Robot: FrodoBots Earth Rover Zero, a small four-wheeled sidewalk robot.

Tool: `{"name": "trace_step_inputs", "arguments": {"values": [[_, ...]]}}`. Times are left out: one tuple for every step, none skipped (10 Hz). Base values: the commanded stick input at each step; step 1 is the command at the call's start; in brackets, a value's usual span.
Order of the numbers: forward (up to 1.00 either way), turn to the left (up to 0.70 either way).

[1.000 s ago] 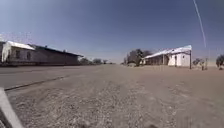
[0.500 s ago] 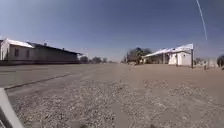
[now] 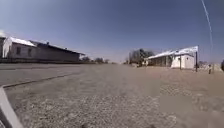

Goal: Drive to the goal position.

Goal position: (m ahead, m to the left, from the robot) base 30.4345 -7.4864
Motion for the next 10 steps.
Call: {"name": "trace_step_inputs", "arguments": {"values": [[0.70, 0.00], [0.70, 0.00], [0.70, 0.00], [0.70, 0.00], [0.70, 0.00], [0.70, 0.00], [0.70, 0.00], [0.70, 0.00], [0.70, 0.00], [0.70, 0.00]]}}
